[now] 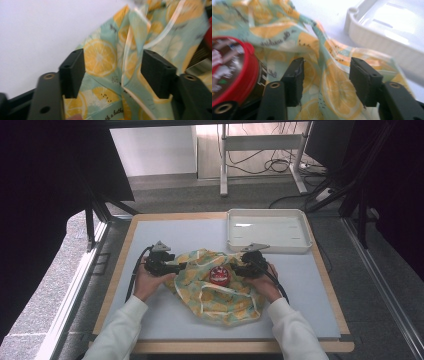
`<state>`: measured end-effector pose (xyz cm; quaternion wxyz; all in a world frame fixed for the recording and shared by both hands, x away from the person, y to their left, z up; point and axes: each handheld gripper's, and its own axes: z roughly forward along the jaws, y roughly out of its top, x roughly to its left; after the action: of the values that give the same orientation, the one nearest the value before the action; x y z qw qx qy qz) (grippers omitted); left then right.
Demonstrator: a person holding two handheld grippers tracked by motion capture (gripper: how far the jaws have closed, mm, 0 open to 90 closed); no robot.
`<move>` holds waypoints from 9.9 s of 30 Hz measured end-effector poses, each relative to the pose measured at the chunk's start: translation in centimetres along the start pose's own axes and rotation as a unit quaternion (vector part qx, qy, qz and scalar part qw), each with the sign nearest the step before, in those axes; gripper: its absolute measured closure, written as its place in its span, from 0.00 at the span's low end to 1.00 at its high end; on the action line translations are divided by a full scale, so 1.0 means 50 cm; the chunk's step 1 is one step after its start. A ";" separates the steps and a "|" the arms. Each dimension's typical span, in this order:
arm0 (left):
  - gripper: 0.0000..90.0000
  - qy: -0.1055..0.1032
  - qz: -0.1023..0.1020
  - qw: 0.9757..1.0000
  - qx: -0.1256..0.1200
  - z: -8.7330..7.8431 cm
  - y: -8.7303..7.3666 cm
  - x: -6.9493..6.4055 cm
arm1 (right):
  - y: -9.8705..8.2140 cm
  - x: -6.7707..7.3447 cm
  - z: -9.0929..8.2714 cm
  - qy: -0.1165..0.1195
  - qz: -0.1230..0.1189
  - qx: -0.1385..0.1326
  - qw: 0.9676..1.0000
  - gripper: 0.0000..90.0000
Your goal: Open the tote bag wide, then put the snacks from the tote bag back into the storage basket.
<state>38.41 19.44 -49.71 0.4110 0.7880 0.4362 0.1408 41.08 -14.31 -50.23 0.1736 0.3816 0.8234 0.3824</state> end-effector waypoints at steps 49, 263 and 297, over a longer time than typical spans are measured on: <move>1.00 -0.153 0.058 0.984 0.064 0.036 0.030 -0.113 | -0.037 0.089 -0.119 0.137 -0.055 0.043 0.988 0.99; 0.38 -0.065 0.028 0.997 -0.003 -0.081 -0.065 -0.093 | 0.017 0.154 -0.019 0.052 -0.049 0.075 0.995 0.28; 0.38 -0.067 0.032 0.997 0.003 -0.076 -0.066 -0.098 | 0.025 0.165 -0.032 0.041 -0.077 0.080 0.993 0.29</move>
<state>31.45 18.42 -49.21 0.4327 0.8101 0.3829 0.0993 35.41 -8.32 -48.18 0.1375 0.3142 0.8846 0.3160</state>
